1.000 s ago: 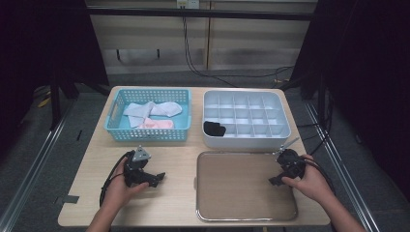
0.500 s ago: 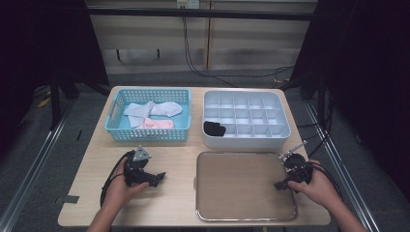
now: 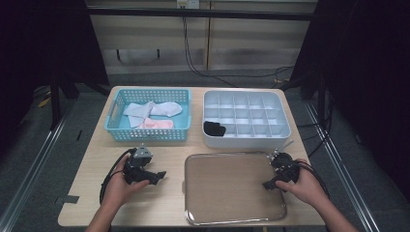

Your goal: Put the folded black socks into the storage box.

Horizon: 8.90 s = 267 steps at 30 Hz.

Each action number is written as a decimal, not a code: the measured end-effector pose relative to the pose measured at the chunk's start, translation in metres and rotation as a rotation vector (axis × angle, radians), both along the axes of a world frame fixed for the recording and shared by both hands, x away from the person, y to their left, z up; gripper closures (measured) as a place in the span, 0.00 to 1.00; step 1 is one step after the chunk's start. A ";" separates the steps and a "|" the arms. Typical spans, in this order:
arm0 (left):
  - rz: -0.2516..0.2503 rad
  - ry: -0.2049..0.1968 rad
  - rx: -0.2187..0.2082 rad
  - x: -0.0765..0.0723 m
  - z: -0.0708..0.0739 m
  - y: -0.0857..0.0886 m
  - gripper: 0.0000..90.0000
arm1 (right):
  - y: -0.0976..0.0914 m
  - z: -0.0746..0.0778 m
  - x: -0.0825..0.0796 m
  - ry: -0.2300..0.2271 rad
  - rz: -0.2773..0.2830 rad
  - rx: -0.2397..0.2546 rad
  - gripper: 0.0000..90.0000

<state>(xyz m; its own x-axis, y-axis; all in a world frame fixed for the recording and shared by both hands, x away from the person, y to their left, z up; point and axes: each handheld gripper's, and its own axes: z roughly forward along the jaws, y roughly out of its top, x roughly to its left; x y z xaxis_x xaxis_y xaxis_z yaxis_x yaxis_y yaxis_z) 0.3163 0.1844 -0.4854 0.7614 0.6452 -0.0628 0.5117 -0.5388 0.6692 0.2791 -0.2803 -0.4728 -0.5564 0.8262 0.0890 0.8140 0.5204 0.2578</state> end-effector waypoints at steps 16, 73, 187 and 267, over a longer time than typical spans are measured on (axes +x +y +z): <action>-0.035 0.112 -0.025 -0.010 0.012 -0.044 0.27 | 0.025 -0.001 0.007 -0.016 0.031 0.004 0.22; 0.215 0.086 0.117 0.060 0.006 -0.011 0.54 | 0.090 -0.003 0.020 -0.029 0.124 0.039 0.20; 0.086 0.234 0.014 -0.006 0.018 0.060 0.65 | 0.053 0.002 0.006 -0.080 0.104 0.097 0.26; 0.039 0.312 0.106 -0.001 0.015 0.029 1.00 | 0.090 -0.002 0.016 -0.016 0.143 0.170 0.27</action>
<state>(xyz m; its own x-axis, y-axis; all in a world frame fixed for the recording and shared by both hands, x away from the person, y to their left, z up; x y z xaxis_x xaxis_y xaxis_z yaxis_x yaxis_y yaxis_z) 0.3154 0.2139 -0.4708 0.6903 0.6893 -0.2199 0.7052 -0.5730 0.4177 0.2952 -0.1903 -0.4753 -0.6694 0.7123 0.2110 0.7301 0.5784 0.3639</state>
